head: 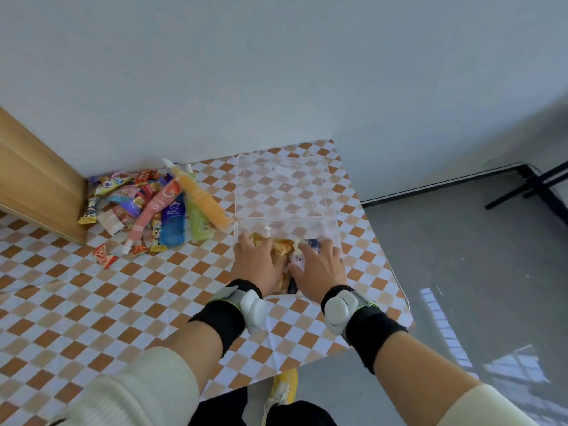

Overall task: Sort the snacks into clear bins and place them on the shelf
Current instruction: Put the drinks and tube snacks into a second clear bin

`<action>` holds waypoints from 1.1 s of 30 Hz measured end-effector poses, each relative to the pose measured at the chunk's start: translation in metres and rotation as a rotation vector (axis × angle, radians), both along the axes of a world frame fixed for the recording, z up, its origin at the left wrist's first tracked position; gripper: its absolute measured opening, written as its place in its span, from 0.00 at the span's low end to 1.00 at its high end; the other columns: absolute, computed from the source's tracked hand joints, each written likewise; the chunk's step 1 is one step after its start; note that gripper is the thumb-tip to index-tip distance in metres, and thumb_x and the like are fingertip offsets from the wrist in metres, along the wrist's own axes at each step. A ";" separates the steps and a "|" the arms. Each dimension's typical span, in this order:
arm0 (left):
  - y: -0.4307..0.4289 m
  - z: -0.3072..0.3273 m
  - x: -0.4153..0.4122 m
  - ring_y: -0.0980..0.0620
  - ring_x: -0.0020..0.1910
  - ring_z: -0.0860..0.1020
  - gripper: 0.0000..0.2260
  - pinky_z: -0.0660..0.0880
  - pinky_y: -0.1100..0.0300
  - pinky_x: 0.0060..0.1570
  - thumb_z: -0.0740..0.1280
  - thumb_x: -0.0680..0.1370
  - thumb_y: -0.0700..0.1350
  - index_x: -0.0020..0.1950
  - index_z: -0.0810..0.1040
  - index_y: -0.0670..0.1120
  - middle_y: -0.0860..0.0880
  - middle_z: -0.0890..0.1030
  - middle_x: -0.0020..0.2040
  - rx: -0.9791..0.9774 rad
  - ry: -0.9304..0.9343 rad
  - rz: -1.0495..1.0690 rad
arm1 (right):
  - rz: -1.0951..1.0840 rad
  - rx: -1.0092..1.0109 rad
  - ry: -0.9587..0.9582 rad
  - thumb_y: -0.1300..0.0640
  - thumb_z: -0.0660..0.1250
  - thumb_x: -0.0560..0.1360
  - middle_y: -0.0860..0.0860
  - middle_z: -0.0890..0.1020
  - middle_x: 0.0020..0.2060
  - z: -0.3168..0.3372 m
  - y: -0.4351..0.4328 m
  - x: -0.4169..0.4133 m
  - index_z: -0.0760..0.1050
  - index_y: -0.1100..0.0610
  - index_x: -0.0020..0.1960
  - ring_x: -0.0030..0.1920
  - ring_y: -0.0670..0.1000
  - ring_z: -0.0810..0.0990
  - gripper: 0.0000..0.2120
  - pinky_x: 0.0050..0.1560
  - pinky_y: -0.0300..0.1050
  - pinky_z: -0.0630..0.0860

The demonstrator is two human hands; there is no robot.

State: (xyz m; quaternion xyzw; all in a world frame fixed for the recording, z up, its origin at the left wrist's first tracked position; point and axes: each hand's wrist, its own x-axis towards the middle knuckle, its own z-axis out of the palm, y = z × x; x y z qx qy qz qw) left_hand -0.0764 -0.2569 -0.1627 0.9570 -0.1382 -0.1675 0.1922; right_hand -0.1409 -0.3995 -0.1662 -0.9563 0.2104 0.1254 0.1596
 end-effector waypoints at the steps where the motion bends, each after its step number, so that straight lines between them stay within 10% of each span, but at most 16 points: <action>1: 0.000 -0.001 0.000 0.38 0.65 0.66 0.18 0.71 0.48 0.62 0.62 0.79 0.57 0.66 0.75 0.50 0.41 0.63 0.68 0.010 -0.037 -0.029 | 0.033 0.005 -0.002 0.39 0.57 0.77 0.56 0.62 0.69 -0.002 0.000 0.000 0.70 0.46 0.68 0.65 0.62 0.66 0.22 0.63 0.57 0.68; 6: 0.002 -0.006 0.004 0.43 0.67 0.71 0.17 0.71 0.49 0.65 0.57 0.81 0.46 0.68 0.75 0.45 0.44 0.71 0.70 0.073 0.142 -0.279 | 0.167 0.111 0.240 0.49 0.54 0.81 0.57 0.76 0.58 -0.006 0.000 0.007 0.78 0.54 0.55 0.50 0.57 0.74 0.16 0.50 0.51 0.74; 12: 0.015 0.013 0.020 0.45 0.50 0.78 0.13 0.77 0.49 0.49 0.60 0.81 0.50 0.61 0.76 0.46 0.46 0.76 0.56 -0.096 0.012 -0.116 | 0.090 0.082 -0.020 0.50 0.58 0.80 0.54 0.73 0.48 0.010 0.015 0.032 0.71 0.55 0.50 0.49 0.59 0.75 0.09 0.44 0.50 0.71; 33: 0.163 -0.033 0.189 0.35 0.66 0.70 0.28 0.73 0.43 0.60 0.69 0.74 0.52 0.71 0.64 0.47 0.39 0.68 0.69 0.248 -0.015 0.390 | 0.332 0.163 -0.156 0.52 0.63 0.77 0.56 0.74 0.56 0.012 0.142 0.210 0.69 0.55 0.66 0.57 0.58 0.73 0.19 0.54 0.53 0.75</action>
